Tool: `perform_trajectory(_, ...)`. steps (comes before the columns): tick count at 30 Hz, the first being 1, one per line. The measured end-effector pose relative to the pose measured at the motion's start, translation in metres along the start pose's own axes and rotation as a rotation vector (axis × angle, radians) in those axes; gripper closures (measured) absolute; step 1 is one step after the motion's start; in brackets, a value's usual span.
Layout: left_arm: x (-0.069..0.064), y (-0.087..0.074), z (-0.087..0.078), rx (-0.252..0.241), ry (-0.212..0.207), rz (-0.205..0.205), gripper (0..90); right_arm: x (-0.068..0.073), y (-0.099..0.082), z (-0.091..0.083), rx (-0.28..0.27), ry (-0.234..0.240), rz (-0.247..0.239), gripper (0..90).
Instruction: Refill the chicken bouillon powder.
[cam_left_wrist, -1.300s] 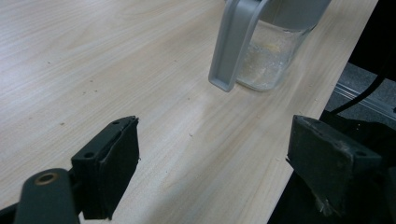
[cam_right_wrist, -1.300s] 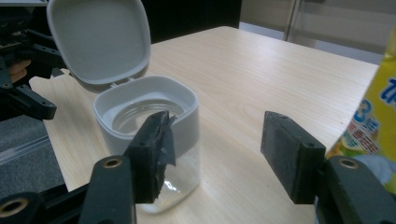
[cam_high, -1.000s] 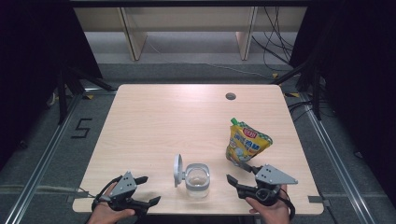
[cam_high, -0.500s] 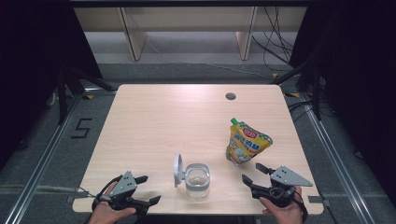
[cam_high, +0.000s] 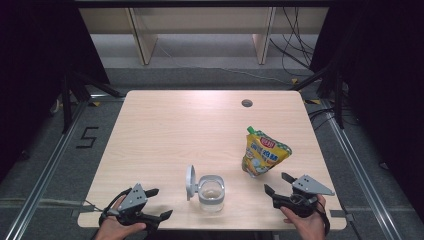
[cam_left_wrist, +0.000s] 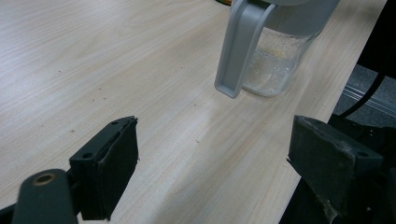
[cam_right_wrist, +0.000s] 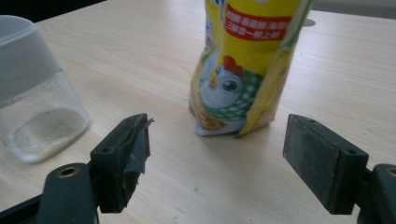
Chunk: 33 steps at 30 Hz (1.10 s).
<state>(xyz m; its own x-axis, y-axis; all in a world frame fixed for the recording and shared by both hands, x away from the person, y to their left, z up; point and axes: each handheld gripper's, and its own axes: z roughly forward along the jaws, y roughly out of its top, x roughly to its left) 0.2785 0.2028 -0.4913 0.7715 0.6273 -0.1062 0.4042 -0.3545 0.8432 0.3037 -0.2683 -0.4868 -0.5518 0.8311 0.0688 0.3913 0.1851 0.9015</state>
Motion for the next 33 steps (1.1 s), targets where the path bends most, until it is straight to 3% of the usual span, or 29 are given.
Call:
perform_trajectory(1,0.002,0.0,-0.001,0.023,0.01,0.026,15.5,-0.001,0.0,0.001,0.012,-0.007,0.006,22.9)
perform_trajectory(2,0.002,0.0,-0.002,0.023,0.009,0.027,15.5,-0.003,-0.001,0.003,0.004,-0.014,-0.004,22.8)
perform_trajectory(3,0.0,0.0,-0.001,0.0,0.0,0.006,15.5,-0.002,-0.001,0.003,0.015,-0.007,0.034,22.2)
perform_trajectory(4,0.001,0.0,-0.001,0.0,0.0,0.006,15.5,-0.006,-0.001,0.004,0.015,-0.006,0.017,21.8)
perform_trajectory(5,0.001,0.0,-0.001,0.009,-0.003,0.008,15.5,-0.005,-0.001,0.006,0.018,-0.01,0.035,21.7)
perform_trajectory(6,0.001,0.0,-0.001,0.013,0.005,0.015,15.5,-0.007,-0.002,0.009,0.013,-0.011,0.005,21.5)
perform_trajectory(7,0.001,0.0,-0.001,0.019,0.009,0.019,15.5,-0.004,-0.002,0.008,0.049,-0.014,0.048,21.1)
perform_trajectory(8,0.0,0.0,-0.001,0.014,0.002,0.018,15.5,-0.008,-0.003,0.013,0.029,-0.018,-0.002,20.5)
perform_trajectory(9,-0.001,0.0,0.001,0.005,-0.002,0.016,15.5,-0.007,-0.003,0.013,0.035,0.003,0.012,19.7)
perform_trajectory(11,-0.002,0.0,0.001,0.012,0.001,0.022,15.5,-0.008,-0.001,0.016,0.036,0.014,-0.006,17.3)
perform_trajectory(12,-0.001,-0.001,0.001,0.01,-0.004,0.023,15.5,-0.004,-0.001,0.016,0.037,-0.004,0.034,17.3)
perform_trajectory(14,-0.001,-0.002,0.0,0.014,-0.001,0.021,15.5,-0.004,-0.002,0.019,0.024,-0.011,0.024,17.1)
perform_trajectory(15,0.0,-0.001,-0.001,0.023,0.001,0.035,15.5,-0.008,-0.001,0.024,0.014,-0.002,-0.026,16.4)
perform_trajectory(21,-0.001,-0.001,0.0,0.018,-0.003,0.027,15.6,-0.011,0.001,0.034,-0.004,-0.008,-0.015,16.2)
perform_trajectory(22,0.0,-0.001,0.001,0.021,0.003,0.047,15.6,-0.014,0.001,0.039,-0.015,-0.019,-0.029,16.5)
perform_trajectory(25,0.0,-0.001,0.001,0.02,0.01,0.046,15.6,-0.015,0.002,0.042,-0.027,-0.017,-0.013,16.7)
perform_trajectory(27,-0.001,-0.002,0.002,0.007,-0.004,0.033,15.6,-0.016,0.004,0.044,-0.031,-0.02,-0.023,16.8)
perform_trajectory(28,0.001,-0.002,0.001,0.019,-0.001,0.051,15.6,-0.017,0.005,0.045,-0.038,-0.025,-0.013,17.1)
perform_trajectory(31,-0.001,-0.002,0.001,0.007,0.002,0.043,15.7,-0.017,0.005,0.047,-0.055,-0.019,-0.027,17.7)
perform_trajectory(33,0.001,-0.001,0.0,0.026,0.008,0.063,15.7,-0.016,0.007,0.048,-0.046,-0.013,-0.024,18.4)
